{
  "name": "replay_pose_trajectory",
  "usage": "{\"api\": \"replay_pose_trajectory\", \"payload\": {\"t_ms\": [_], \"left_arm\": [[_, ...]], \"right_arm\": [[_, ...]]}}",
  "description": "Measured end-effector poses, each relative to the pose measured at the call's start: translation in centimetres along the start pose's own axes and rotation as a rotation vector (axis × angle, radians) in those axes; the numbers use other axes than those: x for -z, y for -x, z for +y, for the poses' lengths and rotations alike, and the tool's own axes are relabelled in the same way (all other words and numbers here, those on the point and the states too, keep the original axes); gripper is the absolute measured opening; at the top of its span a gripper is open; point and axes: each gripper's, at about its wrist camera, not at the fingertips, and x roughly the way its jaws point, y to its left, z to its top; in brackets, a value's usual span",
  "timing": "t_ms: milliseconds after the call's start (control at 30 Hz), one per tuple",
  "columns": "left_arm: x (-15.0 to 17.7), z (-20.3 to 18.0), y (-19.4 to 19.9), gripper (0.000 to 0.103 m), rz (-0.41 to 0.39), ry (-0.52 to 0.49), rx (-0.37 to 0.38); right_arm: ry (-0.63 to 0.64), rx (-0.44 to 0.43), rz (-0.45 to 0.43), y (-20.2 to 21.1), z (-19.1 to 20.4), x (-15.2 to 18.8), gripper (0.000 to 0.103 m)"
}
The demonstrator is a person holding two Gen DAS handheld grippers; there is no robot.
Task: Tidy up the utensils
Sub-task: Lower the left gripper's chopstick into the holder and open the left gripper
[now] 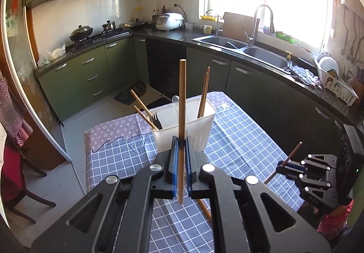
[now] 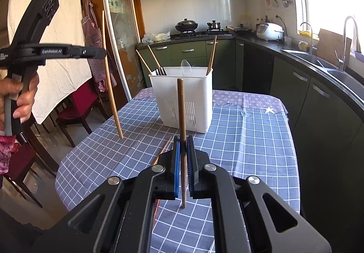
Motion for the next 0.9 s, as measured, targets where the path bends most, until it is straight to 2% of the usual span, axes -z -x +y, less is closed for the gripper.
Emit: {"api": "replay_pose_trajectory", "payload": {"t_ms": [333,533,733,900], "left_arm": [[-7.9,-0.1,0.0,0.006,-0.076,-0.004,0.010],[-11.2,0.4,-1.1,0.006,-0.123,-0.008,-0.035],[-11.7,1.7,-3.9,0.006,-0.116,0.015,-0.047],[-10.1,2.2,-7.4,0.006,-0.041,0.027,-0.047]], "right_arm": [[-0.013,-0.002,-0.002,-0.1,-0.6,0.2,0.007],[-0.012,-0.004,-0.002,0.0,-0.6,0.3,0.007],[-0.007,-0.010,0.001,0.0,-0.5,0.3,0.007],[-0.009,-0.009,0.002,0.0,-0.7,0.3,0.007]]}}
